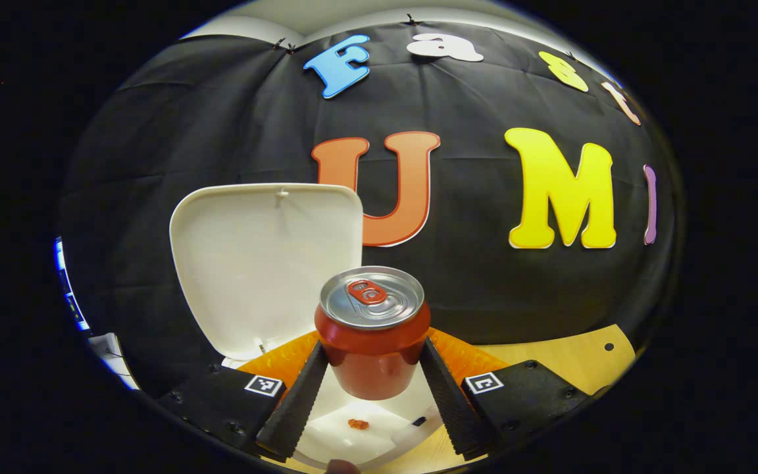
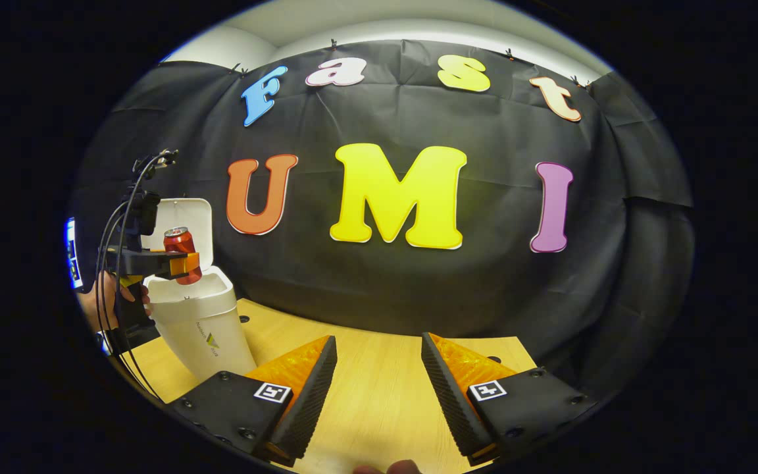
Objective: Press the lid of the desktop garbage bin to open it, pick up the crumpled paper on the desktop and throw it into the bin, then pick up the pop can on the desktop and drop it into the bin, and finally close the garbage bin lid.
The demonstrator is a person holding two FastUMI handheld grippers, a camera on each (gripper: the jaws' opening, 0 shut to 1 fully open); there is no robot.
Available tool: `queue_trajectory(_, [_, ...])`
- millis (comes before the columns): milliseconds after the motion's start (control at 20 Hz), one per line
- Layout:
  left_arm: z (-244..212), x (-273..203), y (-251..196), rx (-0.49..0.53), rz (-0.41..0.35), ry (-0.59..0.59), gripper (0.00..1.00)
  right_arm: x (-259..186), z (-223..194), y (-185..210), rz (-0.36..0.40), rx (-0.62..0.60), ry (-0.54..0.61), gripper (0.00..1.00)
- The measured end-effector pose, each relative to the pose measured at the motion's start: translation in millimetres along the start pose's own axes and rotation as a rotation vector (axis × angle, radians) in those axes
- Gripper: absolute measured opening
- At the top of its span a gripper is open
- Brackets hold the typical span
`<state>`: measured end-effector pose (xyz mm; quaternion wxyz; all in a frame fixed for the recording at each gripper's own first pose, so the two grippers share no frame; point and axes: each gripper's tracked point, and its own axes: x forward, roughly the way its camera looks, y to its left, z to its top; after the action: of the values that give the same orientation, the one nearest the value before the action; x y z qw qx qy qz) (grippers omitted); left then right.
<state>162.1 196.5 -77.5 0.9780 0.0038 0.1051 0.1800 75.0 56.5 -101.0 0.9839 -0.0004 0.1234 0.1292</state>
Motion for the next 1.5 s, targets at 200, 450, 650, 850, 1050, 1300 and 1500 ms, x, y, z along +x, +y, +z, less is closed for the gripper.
queue_trajectory(200, [-25,9,20,-0.008,0.028,0.077,0.86,4,8,18,0.026,-0.020,-0.012,0.83])
queue_trajectory(450, [-27,5,26,0.003,0.042,0.096,0.87,1,7,26,0.036,-0.026,-0.011,0.83])
queue_trajectory(650, [-4,-1,17,0.023,0.065,0.047,0.87,-1,8,25,0.033,-0.016,-0.016,0.83])
queue_trajectory(850, [34,-11,10,0.021,0.096,-0.029,0.86,-8,10,19,0.032,-0.012,-0.025,0.83])
queue_trajectory(1050, [91,-16,15,0.001,0.148,-0.133,0.86,-14,15,2,0.023,-0.014,-0.034,0.83])
queue_trajectory(1300, [157,-12,24,-0.009,0.206,-0.239,0.85,-21,20,-18,0.002,0.004,-0.042,0.82])
queue_trajectory(1500, [193,-1,41,-0.001,0.265,-0.277,0.85,-24,28,-30,-0.014,0.004,-0.055,0.82])
